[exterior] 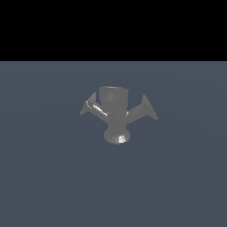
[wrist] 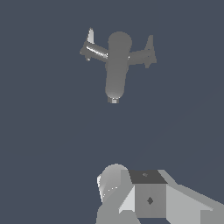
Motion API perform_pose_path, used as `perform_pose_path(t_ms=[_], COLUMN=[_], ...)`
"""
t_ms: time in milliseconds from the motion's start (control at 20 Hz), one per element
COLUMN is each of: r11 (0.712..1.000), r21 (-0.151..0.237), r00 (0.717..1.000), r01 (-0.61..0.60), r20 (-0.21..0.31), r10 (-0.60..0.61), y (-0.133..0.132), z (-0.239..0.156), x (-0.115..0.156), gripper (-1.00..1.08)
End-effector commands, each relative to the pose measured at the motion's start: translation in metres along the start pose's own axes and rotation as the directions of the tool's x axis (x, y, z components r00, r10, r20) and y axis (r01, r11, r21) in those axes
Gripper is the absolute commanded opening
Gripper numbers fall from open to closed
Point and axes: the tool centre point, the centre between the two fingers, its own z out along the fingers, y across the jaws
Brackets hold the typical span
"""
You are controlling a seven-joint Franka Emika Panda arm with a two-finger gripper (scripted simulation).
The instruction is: Turn on the faucet by rotating a designated handle.
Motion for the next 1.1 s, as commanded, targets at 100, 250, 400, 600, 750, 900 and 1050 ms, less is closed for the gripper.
perform_pose_path(t_ms=[100, 250, 400, 600, 750, 900, 1050], r11=[0.999, 1.000, 0.999, 0.999, 0.989, 0.982, 0.991], r21=[0.037, 0.002, -0.033, 0.026, 0.067, 0.070, 0.081], r00=[0.993, 0.988, 0.985, 0.981, 0.979, 0.981, 0.992], r01=[0.038, -0.026, 0.013, 0.023, -0.129, -0.176, -0.108], r20=[0.113, 0.155, 0.175, 0.193, 0.166, 0.092, 0.079], r10=[-0.042, 0.025, -0.007, -0.027, 0.116, 0.170, 0.102], y=[0.004, 0.042, 0.033, 0.028, 0.060, 0.091, 0.086], z=[0.069, 0.113, 0.142, 0.193, 0.219, 0.214, 0.252], x=[0.018, 0.032, 0.049, 0.074, 0.104, 0.138, 0.158], gripper=[0.01, -0.04, 0.03, -0.05, -0.41, -0.15, 0.12])
